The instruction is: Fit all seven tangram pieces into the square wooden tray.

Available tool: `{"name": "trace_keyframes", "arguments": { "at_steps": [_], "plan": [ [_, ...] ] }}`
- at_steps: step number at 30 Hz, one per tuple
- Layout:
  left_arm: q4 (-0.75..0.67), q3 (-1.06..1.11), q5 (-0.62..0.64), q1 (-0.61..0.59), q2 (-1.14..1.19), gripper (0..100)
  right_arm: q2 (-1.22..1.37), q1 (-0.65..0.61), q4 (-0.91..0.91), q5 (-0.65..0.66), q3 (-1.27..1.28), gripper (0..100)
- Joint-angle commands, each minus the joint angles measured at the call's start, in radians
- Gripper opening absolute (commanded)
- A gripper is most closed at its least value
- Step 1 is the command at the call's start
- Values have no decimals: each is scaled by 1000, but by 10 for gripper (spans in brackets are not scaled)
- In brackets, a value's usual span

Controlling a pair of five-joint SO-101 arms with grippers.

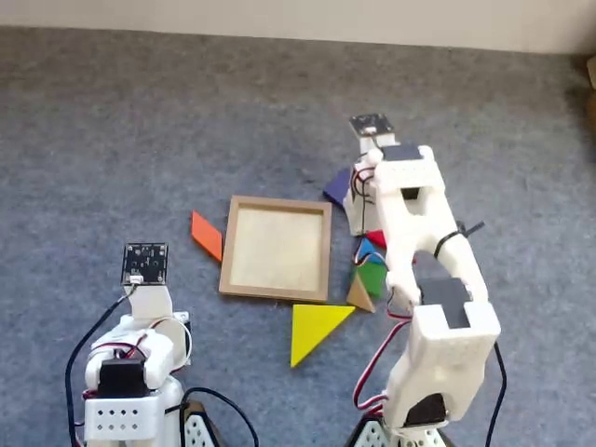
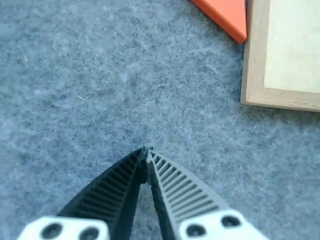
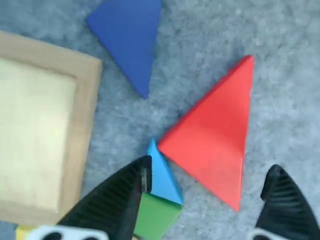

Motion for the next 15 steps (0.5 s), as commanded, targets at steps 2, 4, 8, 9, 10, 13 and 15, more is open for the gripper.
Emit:
{"name": "trace_keyframes", "arguments": {
  "at_steps": [2,4,8,9,10,13,15],
  "plan": [
    [2,19,-8,-13,-50,6,39,44,-15,11,-61,340],
    [2,19,-8,-13,-50,6,62,67,-15,11,-61,340],
    [2,19,-8,-13,-50,6,65,97,-21,11,-64,340],
    [2,19,-8,-13,-50,6,65,96,-21,11,-64,340],
    [2,19,-8,-13,-50,6,65,91,-21,11,-64,340],
    [2,19,-8,-13,-50,6,65,61,-24,5,-65,340],
    [2,19,-8,-13,-50,6,65,36,-21,3,-88,340]
  ]
}}
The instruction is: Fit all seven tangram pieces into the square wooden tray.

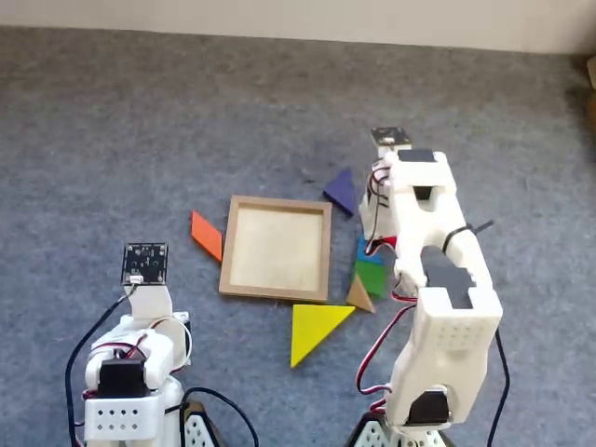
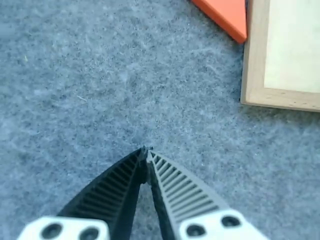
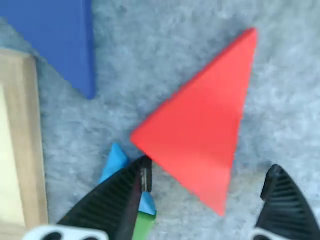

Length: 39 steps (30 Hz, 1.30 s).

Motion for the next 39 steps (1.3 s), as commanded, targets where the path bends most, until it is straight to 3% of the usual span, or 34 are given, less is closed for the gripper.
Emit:
{"name": "trace_keyframes", "arguments": {
  "at_steps": [1,6,13,39],
  "plan": [
    [2,19,-8,-13,-50,6,-22,-51,-15,-12,-70,340],
    [2,19,-8,-13,-50,6,-16,-65,-18,-112,-125,340],
    [2,19,-8,-13,-50,6,-5,-62,-117,-117,-119,340],
    [2,19,-8,-13,-50,6,122,-61,-31,-109,-110,338]
  ]
}}
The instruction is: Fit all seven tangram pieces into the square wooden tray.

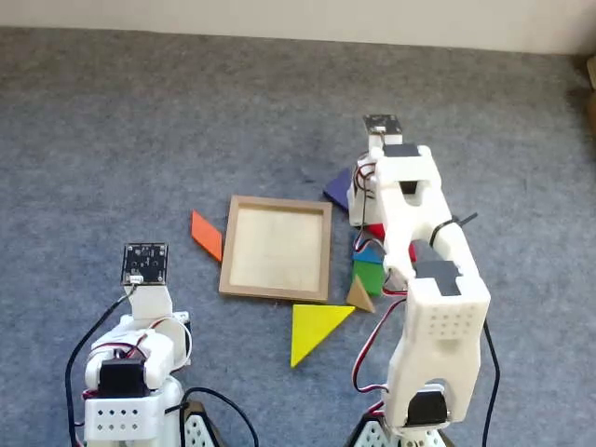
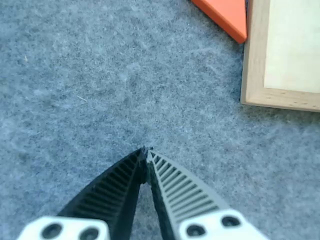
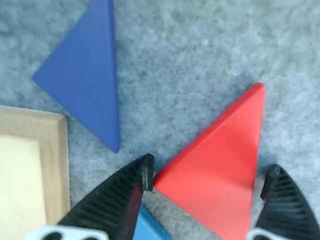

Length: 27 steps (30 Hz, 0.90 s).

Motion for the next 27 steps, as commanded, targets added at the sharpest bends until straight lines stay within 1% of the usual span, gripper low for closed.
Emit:
{"name": "trace_keyframes", "arguments": {
  "at_steps": [1,7,23,27],
  "plan": [
    [2,19,-8,-13,-50,6,10,-8,28,0,-7,338],
    [2,19,-8,-13,-50,6,4,-8,47,0,-8,299],
    [2,19,-8,-13,-50,6,10,-8,84,0,-44,294],
    [2,19,-8,-13,-50,6,5,-8,84,0,-45,211]
  ]
}}
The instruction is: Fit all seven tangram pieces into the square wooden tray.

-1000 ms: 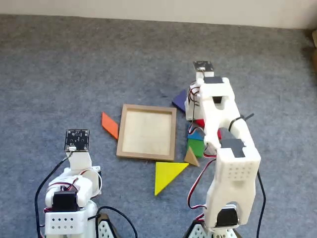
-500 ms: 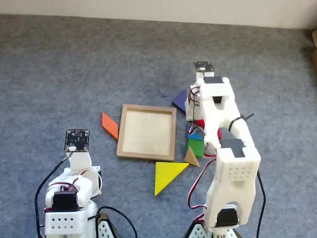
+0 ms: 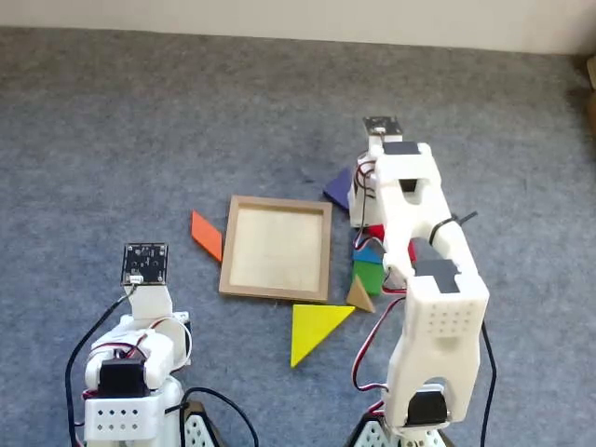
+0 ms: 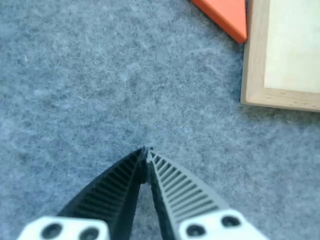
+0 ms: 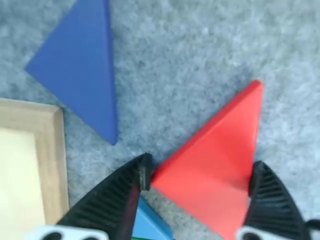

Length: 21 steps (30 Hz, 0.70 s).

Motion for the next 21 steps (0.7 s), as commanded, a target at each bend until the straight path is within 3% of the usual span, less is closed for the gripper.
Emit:
{"name": "trace_keyframes", "arguments": {
  "at_steps": [1,18,21],
  "plan": [
    [2,19,-8,-13,-50,6,-8,-10,24,2,-13,197],
    [2,19,-8,-13,-50,6,-170,10,71,2,-7,197],
    [2,19,-8,-13,-50,6,-171,2,131,2,-12,255]
  ]
}}
